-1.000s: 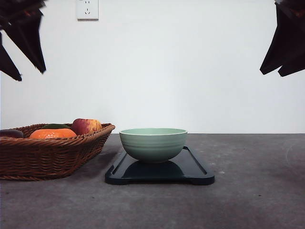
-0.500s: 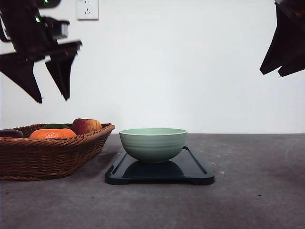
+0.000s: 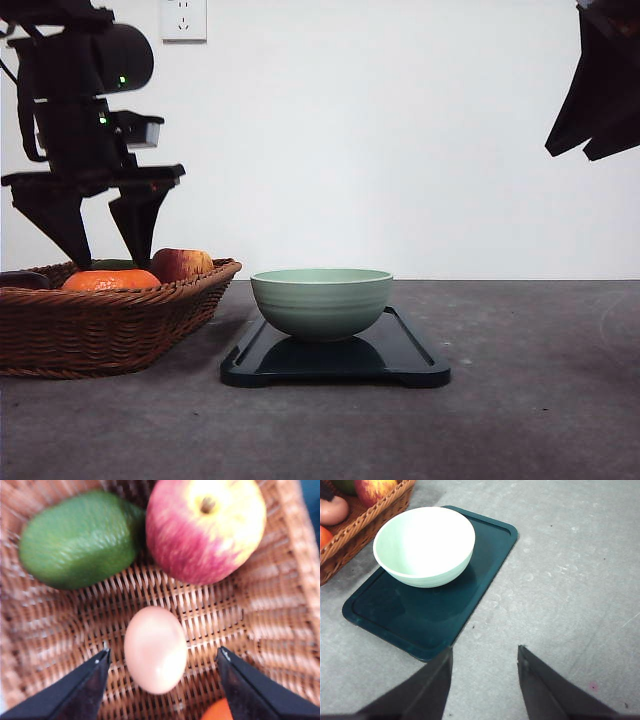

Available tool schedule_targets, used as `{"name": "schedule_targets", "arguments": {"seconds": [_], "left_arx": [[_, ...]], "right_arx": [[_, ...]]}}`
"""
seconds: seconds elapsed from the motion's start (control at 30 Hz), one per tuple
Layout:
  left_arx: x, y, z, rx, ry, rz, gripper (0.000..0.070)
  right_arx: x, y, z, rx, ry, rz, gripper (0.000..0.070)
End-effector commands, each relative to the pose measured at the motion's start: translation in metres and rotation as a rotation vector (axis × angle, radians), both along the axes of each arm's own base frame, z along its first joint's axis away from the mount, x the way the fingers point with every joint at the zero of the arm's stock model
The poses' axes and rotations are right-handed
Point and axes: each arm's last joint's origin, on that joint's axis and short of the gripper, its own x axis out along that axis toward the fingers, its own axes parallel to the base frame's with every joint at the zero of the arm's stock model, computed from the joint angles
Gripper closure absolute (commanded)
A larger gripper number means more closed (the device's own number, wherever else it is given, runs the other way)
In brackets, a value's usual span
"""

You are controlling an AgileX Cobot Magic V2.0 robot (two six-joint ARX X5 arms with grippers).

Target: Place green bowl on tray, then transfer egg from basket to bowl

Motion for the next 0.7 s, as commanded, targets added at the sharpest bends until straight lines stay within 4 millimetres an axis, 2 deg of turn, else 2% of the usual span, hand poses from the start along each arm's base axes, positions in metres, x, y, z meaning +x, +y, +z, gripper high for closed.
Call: {"name": "schedule_targets", "arguments": {"seconds": [0.0, 0.3, 0.67], "left_arx": [[0.009, -0.002, -0.006, 0.009, 0.0, -0.007, 0.0267], [0.018, -0.005, -0.032, 0.022, 0.05, -0.007, 0.0267], [0.02, -0.005, -0.032, 0.017, 0.032, -0.007, 0.0268]], "right_arx": [[0.001, 0.001, 0.002, -0.001, -0.007, 0.005, 0.0445], [0.001, 0.001, 0.002, -0.003, -0.005, 0.004, 0.0445], [0.001, 0.001, 0.002, -0.004, -0.006, 0.002, 0.0445]]}}
